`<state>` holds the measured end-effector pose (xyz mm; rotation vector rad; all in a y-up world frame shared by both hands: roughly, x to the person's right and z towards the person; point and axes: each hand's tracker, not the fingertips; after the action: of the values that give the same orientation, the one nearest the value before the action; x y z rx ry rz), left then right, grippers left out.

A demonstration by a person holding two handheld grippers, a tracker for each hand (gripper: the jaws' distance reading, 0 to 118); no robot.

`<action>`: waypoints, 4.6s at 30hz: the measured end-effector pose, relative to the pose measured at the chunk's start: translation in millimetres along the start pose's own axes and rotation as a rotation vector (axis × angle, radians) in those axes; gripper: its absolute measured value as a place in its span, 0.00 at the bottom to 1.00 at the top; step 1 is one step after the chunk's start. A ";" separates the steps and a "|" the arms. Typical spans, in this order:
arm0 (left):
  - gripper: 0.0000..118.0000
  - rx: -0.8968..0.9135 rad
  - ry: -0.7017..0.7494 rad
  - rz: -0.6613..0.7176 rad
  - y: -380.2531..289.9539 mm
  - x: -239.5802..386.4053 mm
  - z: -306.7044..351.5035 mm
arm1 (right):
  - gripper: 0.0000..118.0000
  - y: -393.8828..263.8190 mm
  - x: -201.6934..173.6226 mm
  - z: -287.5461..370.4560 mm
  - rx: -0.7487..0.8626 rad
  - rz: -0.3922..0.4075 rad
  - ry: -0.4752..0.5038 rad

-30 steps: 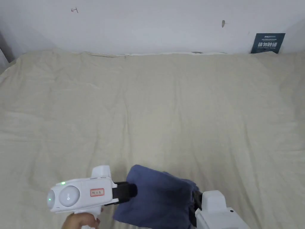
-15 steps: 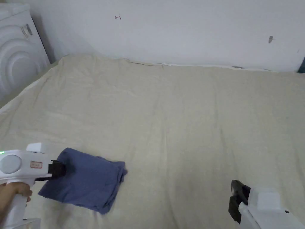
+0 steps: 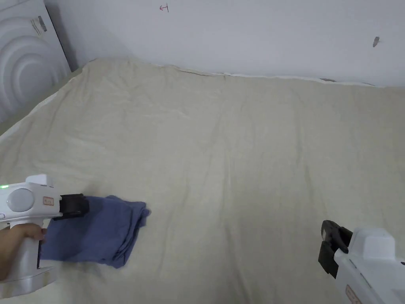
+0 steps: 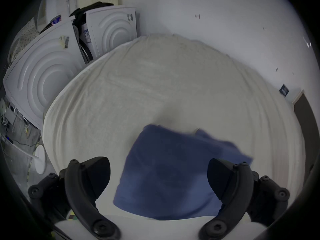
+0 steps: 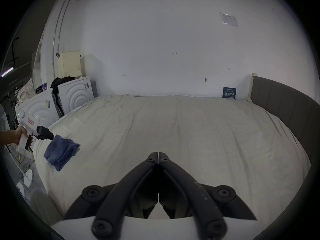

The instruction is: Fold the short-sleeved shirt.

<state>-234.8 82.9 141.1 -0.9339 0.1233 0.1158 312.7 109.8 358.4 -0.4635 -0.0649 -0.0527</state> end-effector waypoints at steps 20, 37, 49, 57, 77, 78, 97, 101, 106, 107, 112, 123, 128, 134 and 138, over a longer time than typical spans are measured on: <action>0.97 0.864 -0.152 -0.201 -68.2 233.9 253.2 | 0.01 84.9 92.2 120.3 0.321 0.069 -0.162; 0.00 0.951 -0.279 -0.243 -137.0 320.4 251.0 | 0.01 85.3 124.5 160.0 0.413 0.089 -0.276; 0.00 0.941 -0.279 -0.245 -136.9 313.4 248.8 | 0.01 85.3 118.3 158.5 0.408 0.093 -0.271; 0.00 0.932 -0.286 -0.255 -134.8 308.8 250.0 | 0.01 85.4 114.9 158.4 0.405 0.094 -0.271; 0.00 0.917 -0.284 -0.255 -135.6 305.9 248.5 | 0.01 84.0 112.1 157.7 0.393 0.096 -0.268; 0.00 0.916 -0.285 -0.255 -135.5 306.1 248.8 | 0.01 84.0 111.9 157.7 0.394 0.098 -0.268; 0.00 0.899 -0.286 -0.256 -135.1 307.8 244.8 | 0.01 83.5 112.0 156.0 0.387 0.105 -0.277; 0.01 0.904 -0.285 -0.244 -135.6 307.0 244.8 | 0.02 82.5 112.0 155.2 0.381 0.104 -0.283; 0.48 0.892 -0.323 -0.211 -133.1 303.6 246.2 | 0.55 82.2 112.8 153.2 0.360 0.079 -0.275; 0.76 0.890 -0.329 -0.202 -132.1 302.9 246.4 | 0.75 81.7 112.9 153.0 0.362 0.074 -0.278; 1.00 0.897 -0.363 -0.163 -130.5 300.4 248.7 | 1.00 80.2 113.6 152.4 0.371 0.060 -0.278; 1.00 0.899 -0.313 -0.201 -132.2 305.2 251.2 | 1.00 81.5 113.0 153.3 0.375 0.059 -0.292; 1.00 0.913 -0.286 -0.228 -134.5 307.1 253.2 | 1.00 81.3 112.8 154.4 0.379 0.061 -0.293; 1.00 0.910 -0.289 -0.229 -135.8 306.6 251.3 | 1.00 81.7 111.9 156.1 0.382 0.064 -0.289; 1.00 0.908 -0.288 -0.230 -136.5 306.6 251.4 | 1.00 82.2 111.4 157.2 0.384 0.067 -0.286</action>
<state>102.5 219.2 349.6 -0.0154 -0.1918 -0.0254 421.1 249.8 470.5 -0.0862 -0.3339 0.0914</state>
